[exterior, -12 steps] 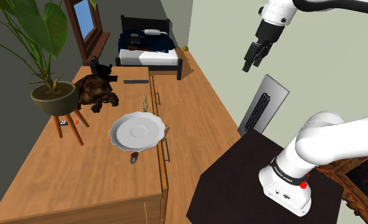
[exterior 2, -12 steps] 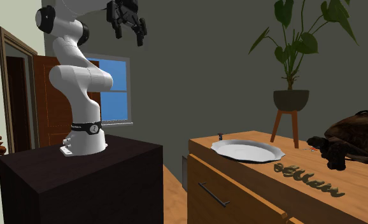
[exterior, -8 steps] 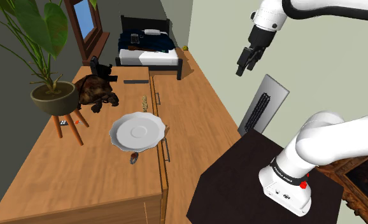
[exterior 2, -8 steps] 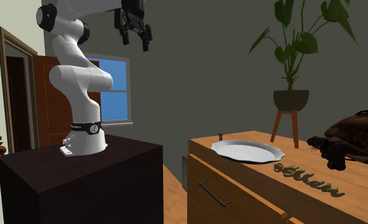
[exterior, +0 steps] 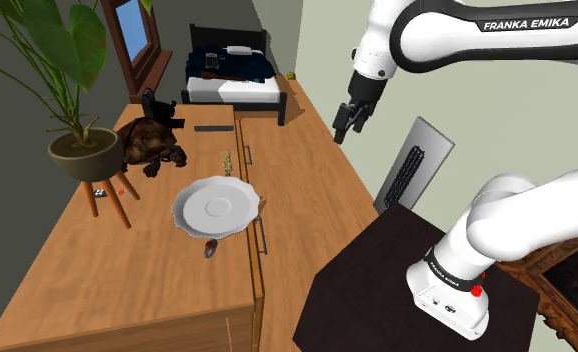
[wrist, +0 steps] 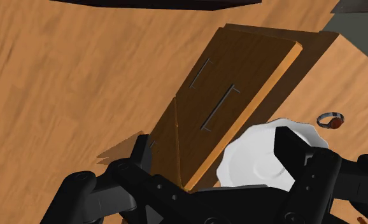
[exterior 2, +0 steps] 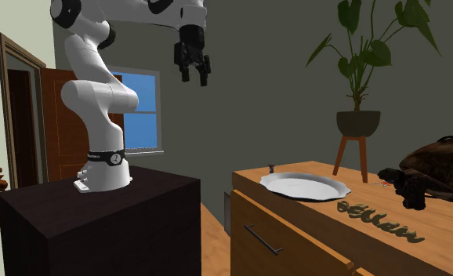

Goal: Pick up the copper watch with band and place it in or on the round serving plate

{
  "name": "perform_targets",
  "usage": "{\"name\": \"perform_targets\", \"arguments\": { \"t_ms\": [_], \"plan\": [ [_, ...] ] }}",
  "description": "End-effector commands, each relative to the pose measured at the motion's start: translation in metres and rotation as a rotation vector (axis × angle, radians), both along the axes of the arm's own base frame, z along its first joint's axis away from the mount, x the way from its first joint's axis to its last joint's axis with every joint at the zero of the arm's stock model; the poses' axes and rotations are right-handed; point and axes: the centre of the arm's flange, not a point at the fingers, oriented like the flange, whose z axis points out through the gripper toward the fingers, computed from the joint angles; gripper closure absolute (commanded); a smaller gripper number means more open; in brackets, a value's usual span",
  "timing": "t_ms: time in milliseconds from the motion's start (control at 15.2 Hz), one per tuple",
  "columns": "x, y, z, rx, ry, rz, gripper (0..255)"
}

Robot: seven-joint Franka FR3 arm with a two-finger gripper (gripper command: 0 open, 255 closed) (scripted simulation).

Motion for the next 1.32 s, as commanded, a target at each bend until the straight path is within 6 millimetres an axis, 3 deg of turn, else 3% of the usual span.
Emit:
{"name": "perform_targets", "arguments": {
  "t_ms": [0,1254],
  "plan": [
    [0.008,0.021,-0.016,0.0,0.002,0.008,0],
    [0.091,0.203,-0.171,-0.01,0.033,0.083,0]
  ]
}}
